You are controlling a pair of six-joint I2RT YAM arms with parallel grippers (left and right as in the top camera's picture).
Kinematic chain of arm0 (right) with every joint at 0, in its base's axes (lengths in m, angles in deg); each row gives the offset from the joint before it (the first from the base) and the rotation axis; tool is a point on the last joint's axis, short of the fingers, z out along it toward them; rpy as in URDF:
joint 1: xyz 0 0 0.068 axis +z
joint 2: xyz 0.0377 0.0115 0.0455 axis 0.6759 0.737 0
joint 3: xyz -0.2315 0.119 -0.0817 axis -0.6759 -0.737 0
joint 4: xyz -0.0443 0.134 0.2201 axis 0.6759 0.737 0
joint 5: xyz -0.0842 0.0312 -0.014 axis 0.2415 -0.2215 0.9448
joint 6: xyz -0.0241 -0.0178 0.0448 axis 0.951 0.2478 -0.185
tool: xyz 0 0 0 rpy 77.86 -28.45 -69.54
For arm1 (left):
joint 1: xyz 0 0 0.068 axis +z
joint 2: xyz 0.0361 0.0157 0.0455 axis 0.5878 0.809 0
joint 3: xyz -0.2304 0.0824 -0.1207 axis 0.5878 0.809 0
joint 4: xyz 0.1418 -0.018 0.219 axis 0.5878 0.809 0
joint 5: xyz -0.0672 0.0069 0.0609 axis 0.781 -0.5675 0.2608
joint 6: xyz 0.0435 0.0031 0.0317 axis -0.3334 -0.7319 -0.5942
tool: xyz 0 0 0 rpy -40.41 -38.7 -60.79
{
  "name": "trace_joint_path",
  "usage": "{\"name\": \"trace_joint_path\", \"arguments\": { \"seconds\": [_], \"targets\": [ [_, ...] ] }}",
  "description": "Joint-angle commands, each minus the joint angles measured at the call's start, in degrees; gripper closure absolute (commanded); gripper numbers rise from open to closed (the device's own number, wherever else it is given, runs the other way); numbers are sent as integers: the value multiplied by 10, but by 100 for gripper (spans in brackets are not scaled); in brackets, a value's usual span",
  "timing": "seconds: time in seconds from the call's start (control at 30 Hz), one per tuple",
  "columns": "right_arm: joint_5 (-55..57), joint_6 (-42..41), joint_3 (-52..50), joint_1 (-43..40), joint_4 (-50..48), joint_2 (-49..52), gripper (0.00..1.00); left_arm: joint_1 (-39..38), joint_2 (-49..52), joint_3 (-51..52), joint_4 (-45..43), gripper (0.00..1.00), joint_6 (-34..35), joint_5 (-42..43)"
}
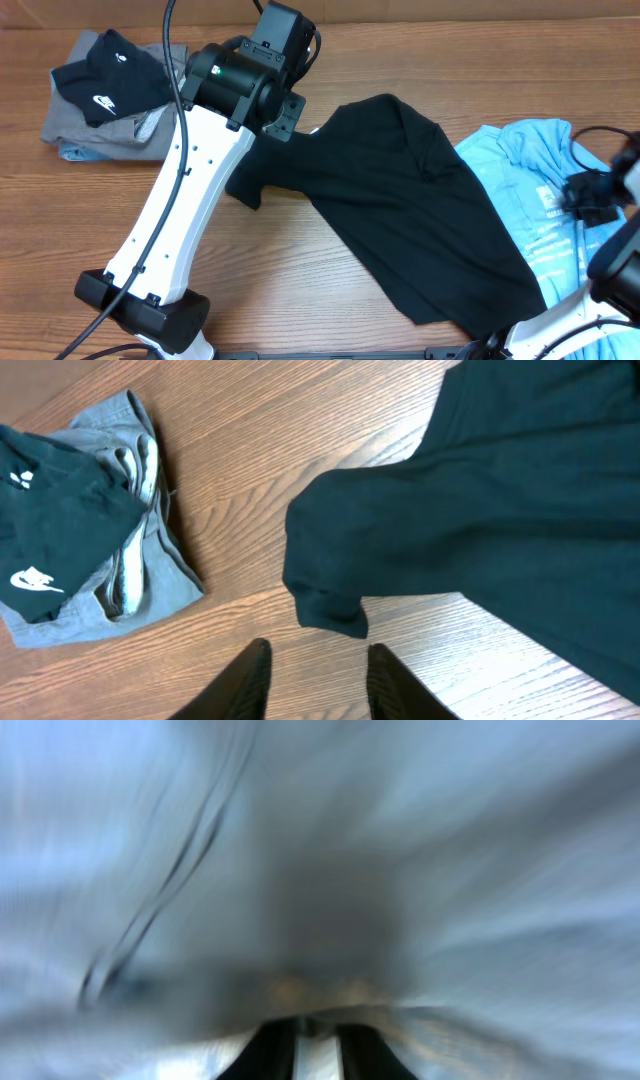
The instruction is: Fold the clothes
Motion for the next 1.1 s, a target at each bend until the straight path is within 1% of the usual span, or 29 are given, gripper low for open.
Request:
{"name": "trace_joint_path", "arguments": {
  "seconds": [0.0,0.13,0.27,0.37,0.4,0.47,0.5,0.53,0.6,0.7,0.73,0.77,0.87,0.97,1.07],
  "targets": [
    [24,-8,4,-73,-9,21,87,3,-19,-8,2,59,4,-8],
    [11,-5,53,-124,24,17,88,3,-19,-8,3,51,4,-8],
    [-93,42,111,-149,46,-9,87,3,-19,-8,5,50,4,-8],
    [-196,99,139,-144,49,-47,77,3,-20,-8,9,50,4,-8],
    [-229,115,143,-138,48,-61,72,3,-20,-8,10,50,4,-8],
    [-284,148,145,-116,46,-93,67,3,-21,-8,10,50,4,-8],
    [-290,157,145,-100,49,-108,64,3,-21,-8,9,46,4,-7],
    [-287,161,145,-82,55,-122,62,3,-21,-8,5,41,3,-2],
    [-285,175,145,-44,62,-141,59,3,-17,-7,-13,39,-17,34],
    [-281,177,145,17,69,-172,59,3,-1,-7,-42,40,-81,125],
    [-281,177,145,45,71,-197,58,2,18,-7,-64,43,-106,165],
    [-282,177,145,56,71,-213,57,2,31,-7,-78,44,-117,181],
    [-282,172,145,75,78,-264,54,-4,78,-7,-115,52,-149,207],
    [-283,168,145,83,104,-333,52,-13,137,-7,-156,62,-161,220],
    [-283,168,145,86,137,-385,48,-25,193,-7,-210,66,-183,250]
  ]
}}
